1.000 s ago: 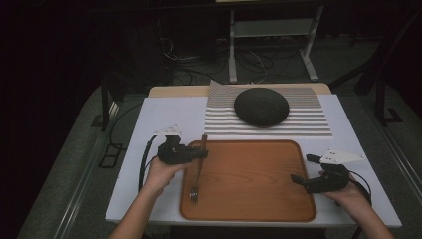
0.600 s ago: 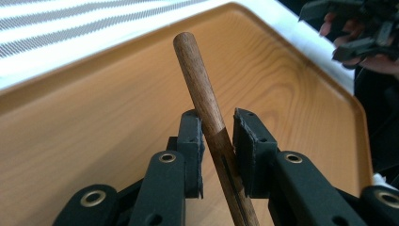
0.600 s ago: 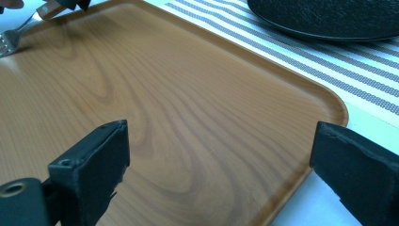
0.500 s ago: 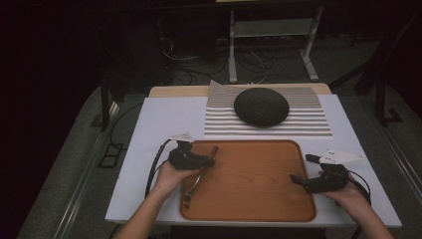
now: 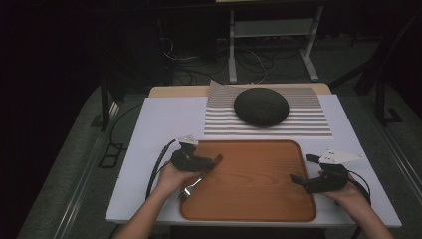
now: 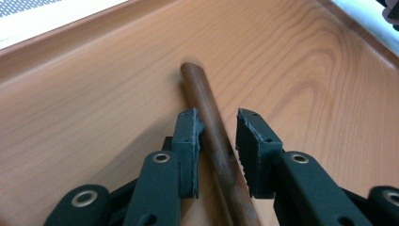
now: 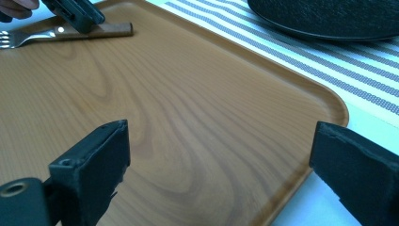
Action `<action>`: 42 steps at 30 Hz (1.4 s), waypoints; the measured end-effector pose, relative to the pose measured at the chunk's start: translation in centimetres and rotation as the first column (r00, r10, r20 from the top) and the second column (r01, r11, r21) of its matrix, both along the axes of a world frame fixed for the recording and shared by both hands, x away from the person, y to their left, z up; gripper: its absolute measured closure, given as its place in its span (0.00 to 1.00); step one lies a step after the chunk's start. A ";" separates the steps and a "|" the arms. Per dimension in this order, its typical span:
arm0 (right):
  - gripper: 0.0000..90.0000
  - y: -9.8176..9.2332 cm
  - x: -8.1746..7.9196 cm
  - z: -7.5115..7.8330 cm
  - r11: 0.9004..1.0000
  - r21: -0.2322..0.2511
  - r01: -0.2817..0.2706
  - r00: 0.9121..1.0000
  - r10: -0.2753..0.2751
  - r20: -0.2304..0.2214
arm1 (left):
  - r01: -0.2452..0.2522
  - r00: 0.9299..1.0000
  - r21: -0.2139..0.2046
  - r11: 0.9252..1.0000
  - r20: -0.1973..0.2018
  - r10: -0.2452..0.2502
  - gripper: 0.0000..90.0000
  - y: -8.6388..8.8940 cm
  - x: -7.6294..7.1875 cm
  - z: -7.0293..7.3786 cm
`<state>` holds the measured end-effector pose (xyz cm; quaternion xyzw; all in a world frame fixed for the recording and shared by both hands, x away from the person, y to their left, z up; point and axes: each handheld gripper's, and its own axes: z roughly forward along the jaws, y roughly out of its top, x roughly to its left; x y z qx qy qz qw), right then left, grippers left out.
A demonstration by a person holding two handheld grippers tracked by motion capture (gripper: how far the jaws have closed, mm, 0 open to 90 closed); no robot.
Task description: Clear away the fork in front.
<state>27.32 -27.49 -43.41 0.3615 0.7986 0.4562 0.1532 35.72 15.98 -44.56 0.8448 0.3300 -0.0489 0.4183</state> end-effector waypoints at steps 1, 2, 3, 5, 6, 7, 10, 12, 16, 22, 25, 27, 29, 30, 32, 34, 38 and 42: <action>0.06 0.0 0.0 0.0 1.000 0.000 0.000 1.000 0.000 0.000 | 0.000 1.000 0.000 1.000 0.000 0.000 0.77 0.0 0.0 0.0; 0.06 0.0 0.0 0.0 1.000 0.000 0.000 1.000 0.000 0.000 | -0.002 1.000 0.002 1.000 0.002 0.002 0.77 0.0 0.0 0.0; 0.06 0.0 0.0 0.0 1.000 0.001 0.000 1.000 0.000 0.001 | -0.005 1.000 -0.002 1.000 0.008 0.005 0.77 0.0 0.0 0.1; 0.06 0.0 0.0 0.0 1.000 0.004 0.000 1.000 0.000 0.003 | -0.008 1.000 -0.007 1.000 0.023 0.008 0.78 0.1 -0.1 0.3; 0.06 0.0 0.0 0.0 1.000 0.003 0.000 1.000 0.000 0.002 | -0.008 0.999 -0.012 1.000 0.043 0.008 0.82 0.1 -0.3 0.6; 0.06 0.0 0.0 0.0 1.000 0.003 0.000 1.000 0.000 0.002 | -0.008 0.999 -0.012 1.000 0.043 0.008 0.85 0.1 -0.3 0.6; 0.06 0.0 0.0 0.0 1.000 0.002 -0.002 1.000 0.002 0.002 | 0.028 0.997 -0.020 0.999 0.069 -0.027 0.93 -0.4 -0.8 1.1; 0.06 0.1 0.0 0.0 1.000 0.001 -0.003 1.000 0.003 0.002 | 0.039 0.997 -0.016 0.999 0.072 -0.038 0.97 -0.7 -0.9 1.1; 0.06 0.1 0.1 0.0 1.000 0.002 -0.004 1.000 0.004 0.000 | 0.081 0.994 0.015 0.997 0.066 -0.082 0.99 -1.9 -1.2 0.8; 0.06 0.3 0.3 0.0 1.000 0.000 -0.007 1.000 0.007 0.003 | 0.094 0.990 0.105 0.990 0.094 -0.104 1.00 -2.8 -1.5 0.1; 0.06 0.3 0.3 0.0 1.000 -0.001 -0.010 1.000 0.010 0.003 | 0.086 0.990 0.109 0.990 0.098 -0.097 1.00 -2.6 -1.4 0.1; 0.06 0.3 0.3 0.0 1.000 -0.003 -0.010 1.000 0.010 0.001 | 0.077 0.991 0.109 0.991 0.099 -0.088 1.00 -2.4 -1.3 0.1; 0.06 0.3 0.3 0.0 1.000 -0.002 -0.011 1.000 0.011 0.002 | 0.072 0.991 0.114 0.991 0.102 -0.084 0.99 -2.2 -1.2 0.1; 0.07 0.3 0.3 0.0 1.000 -0.001 -0.010 1.000 0.010 0.003 | 0.067 0.991 0.116 0.991 0.104 -0.080 1.00 -2.1 -1.2 0.2; 0.07 0.3 0.2 0.1 1.000 -0.003 -0.009 1.000 0.009 0.005 | 0.056 0.991 0.126 0.990 0.111 -0.070 1.00 -1.8 -1.1 0.2; 0.07 0.3 0.2 0.1 1.000 -0.004 -0.010 1.000 0.010 0.006 | 0.050 0.991 0.133 0.990 0.114 -0.066 1.00 -1.5 -1.0 0.3; 0.07 0.3 0.2 0.1 1.000 -0.005 -0.012 1.000 0.012 0.005 | 0.029 0.992 0.131 0.991 0.118 -0.045 1.00 -0.7 -0.8 0.2; 0.07 0.3 0.2 0.1 1.000 -0.004 -0.013 1.000 0.013 0.003 | 0.011 0.992 0.137 0.990 0.120 -0.028 1.00 -0.1 -0.7 0.3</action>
